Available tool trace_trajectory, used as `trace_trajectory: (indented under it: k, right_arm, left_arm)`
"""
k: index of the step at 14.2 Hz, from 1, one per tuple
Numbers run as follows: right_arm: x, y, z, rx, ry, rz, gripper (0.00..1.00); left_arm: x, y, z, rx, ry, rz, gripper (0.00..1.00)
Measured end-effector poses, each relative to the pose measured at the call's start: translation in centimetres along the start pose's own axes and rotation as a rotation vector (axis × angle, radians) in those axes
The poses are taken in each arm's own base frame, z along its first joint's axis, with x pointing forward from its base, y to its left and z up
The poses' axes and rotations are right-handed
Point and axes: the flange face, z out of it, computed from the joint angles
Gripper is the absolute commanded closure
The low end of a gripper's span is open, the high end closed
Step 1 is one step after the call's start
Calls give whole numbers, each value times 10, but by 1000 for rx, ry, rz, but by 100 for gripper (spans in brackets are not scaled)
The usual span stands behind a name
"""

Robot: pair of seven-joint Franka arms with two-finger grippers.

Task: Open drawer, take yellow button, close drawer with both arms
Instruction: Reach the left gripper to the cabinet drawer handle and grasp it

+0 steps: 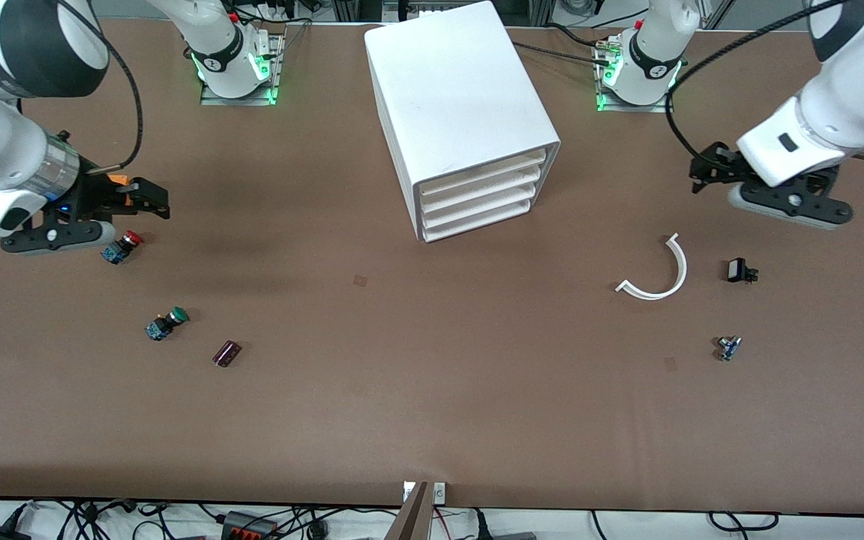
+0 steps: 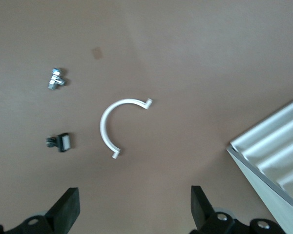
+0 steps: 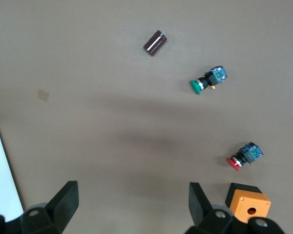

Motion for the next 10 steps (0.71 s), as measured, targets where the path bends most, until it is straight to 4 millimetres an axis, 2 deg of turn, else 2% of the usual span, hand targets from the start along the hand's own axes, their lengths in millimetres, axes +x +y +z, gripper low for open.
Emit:
trace_trajectory:
  k: [3, 5, 8, 10]
  right_arm:
    - [3, -26, 5, -2, -4, -43, 0]
    - [9, -46, 9, -5, -4, -76, 0]
    - [18, -73, 12, -10, 1, -121, 0]
    - [22, -81, 11, -11, 7, -134, 0]
  left_arm:
    - [2, 25, 15, -34, -65, 39, 0]
    - [9, 42, 34, -75, -116, 63, 0]
    - [21, 75, 64, -253, -185, 80, 0]
    - [32, 89, 85, -418, -221, 79, 0]
